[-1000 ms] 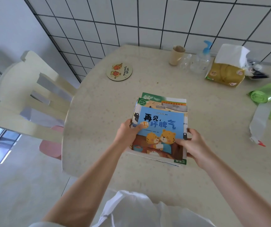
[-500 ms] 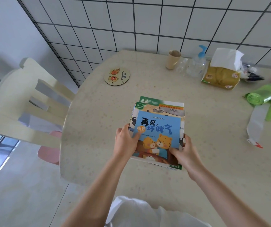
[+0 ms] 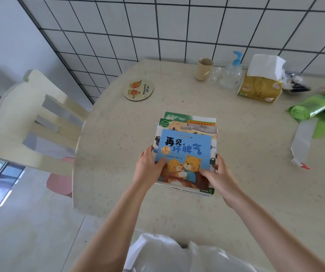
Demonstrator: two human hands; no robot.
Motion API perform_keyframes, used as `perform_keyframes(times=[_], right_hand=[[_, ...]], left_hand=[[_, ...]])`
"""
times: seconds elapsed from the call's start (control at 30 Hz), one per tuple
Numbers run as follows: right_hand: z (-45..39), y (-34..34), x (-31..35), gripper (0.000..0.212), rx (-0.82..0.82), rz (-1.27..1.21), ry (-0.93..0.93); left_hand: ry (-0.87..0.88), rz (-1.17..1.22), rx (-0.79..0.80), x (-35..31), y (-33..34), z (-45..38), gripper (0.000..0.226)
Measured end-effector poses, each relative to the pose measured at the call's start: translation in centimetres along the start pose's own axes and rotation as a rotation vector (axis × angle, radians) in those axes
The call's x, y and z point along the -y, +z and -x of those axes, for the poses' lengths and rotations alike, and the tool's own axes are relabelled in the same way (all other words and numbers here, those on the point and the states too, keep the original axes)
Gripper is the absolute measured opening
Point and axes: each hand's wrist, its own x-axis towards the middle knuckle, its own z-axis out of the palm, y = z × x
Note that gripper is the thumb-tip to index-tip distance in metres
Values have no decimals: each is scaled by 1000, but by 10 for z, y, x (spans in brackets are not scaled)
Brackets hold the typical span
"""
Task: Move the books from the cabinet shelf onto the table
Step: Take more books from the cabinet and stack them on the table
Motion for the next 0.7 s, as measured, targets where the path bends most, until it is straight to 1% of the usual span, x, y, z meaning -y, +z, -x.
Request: perform_keyframes(times=[0.03,0.07,0.13,0.23,0.33,0.4,0.57,0.7], right_hand=[[3,-3,0,46,4,-3,3],[5,-5,-2,46,1,6,-2],[13,-10,-4,54,-30,71,-39],[23,-14,-11,60,-77,123,-105],[32,-17,-20,58,-133,140,-159],[40,-17,-25,55,-169,152,-193],[59,-10,-38,52,-212,186,-247],[75,4,-51,48,-336,152,-242]], left_hand=[[6,-5,-6,-1,-2,2,33],[13,-13,-20,-1,-4,6,34],[52,-38,-54,-4,-8,15,37],[158,-89,-83,-6,-14,25,37],[251,-122,-132,-8,-17,31,43],[343,-124,-149,-10,-16,35,42],[535,-68,-107,-11,-3,46,29],[649,-35,35,-2,9,54,23]])
